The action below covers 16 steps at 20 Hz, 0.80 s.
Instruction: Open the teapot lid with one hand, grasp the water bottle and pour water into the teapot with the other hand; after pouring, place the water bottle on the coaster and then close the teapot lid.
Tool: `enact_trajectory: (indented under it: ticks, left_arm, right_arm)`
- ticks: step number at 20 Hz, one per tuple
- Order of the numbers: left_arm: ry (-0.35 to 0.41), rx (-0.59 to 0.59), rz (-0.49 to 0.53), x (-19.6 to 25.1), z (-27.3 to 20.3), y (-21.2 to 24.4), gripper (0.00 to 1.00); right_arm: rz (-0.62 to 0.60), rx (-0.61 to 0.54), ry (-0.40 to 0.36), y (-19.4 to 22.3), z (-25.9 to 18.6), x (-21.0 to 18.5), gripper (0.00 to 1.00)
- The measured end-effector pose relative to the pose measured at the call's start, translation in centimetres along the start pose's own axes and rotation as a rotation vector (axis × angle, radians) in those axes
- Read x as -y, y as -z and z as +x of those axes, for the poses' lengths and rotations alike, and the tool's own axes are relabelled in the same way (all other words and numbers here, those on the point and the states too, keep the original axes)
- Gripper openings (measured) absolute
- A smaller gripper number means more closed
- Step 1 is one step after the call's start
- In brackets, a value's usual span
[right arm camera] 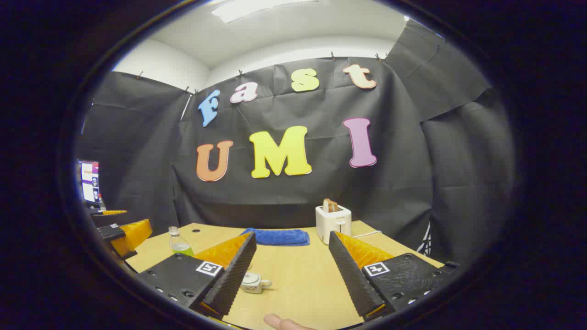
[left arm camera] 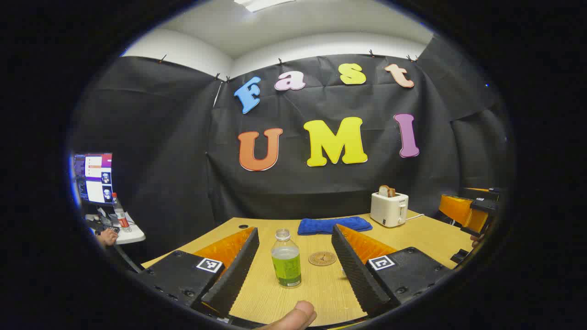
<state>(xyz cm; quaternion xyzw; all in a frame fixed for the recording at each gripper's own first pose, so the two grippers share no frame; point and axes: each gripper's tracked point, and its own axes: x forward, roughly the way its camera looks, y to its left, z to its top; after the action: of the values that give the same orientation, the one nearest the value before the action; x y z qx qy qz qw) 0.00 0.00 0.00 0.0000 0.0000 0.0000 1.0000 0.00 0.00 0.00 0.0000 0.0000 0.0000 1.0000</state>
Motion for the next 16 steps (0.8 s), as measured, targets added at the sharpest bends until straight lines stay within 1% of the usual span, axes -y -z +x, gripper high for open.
enact_trajectory:
  ticks: [2, 3, 4, 7, 10, 12, 14, 15, 16]
  left_arm:
    - [-0.01, -0.027, -0.015, -1.4, 0.3, 0.5, 0.99]
    - [-0.01, -0.011, -0.019, -2.0, 0.5, 0.3, 0.99]
    - [-0.015, 0.003, -0.02, -2.6, 0.7, 0.1, 1.0]
    - [-0.027, -0.025, -0.024, -3.2, 1.4, 1.2, 0.99]
    - [-0.027, -0.047, 0.001, -3.1, 1.7, 2.0, 1.0]
    - [-0.03, -0.042, 0.01, -3.1, 1.7, 1.9, 1.0]
    - [-0.021, -0.043, 0.002, -2.9, 1.8, 1.9, 0.99]
    - [-0.015, -0.043, 0.004, -2.8, 1.9, 1.9, 0.99]
    - [-0.016, -0.045, 0.008, -2.9, 1.8, 2.0, 0.99]
  right_arm:
    - [-0.07, -0.028, 0.018, 1.5, 0.4, -0.1, 0.95]
    - [-0.09, -0.031, 0.023, 1.9, 0.5, -0.2, 0.96]
    - [-0.095, -0.036, 0.017, 2.3, 0.8, -0.5, 0.96]
    - [-0.091, -0.064, 0.012, 3.4, 1.5, -0.7, 0.97]
    - [-0.1, -0.058, 0.028, 3.3, 1.8, -0.1, 0.96]
    - [-0.12, -0.048, 0.025, 3.2, 1.8, -0.4, 0.97]
    - [-0.12, -0.049, 0.012, 3.5, 1.8, -0.8, 0.96]
    - [-0.116, -0.054, 0.002, 3.6, 1.8, -1.1, 0.98]
    - [-0.114, -0.06, -0.006, 4.1, 2.0, -1.4, 0.96]
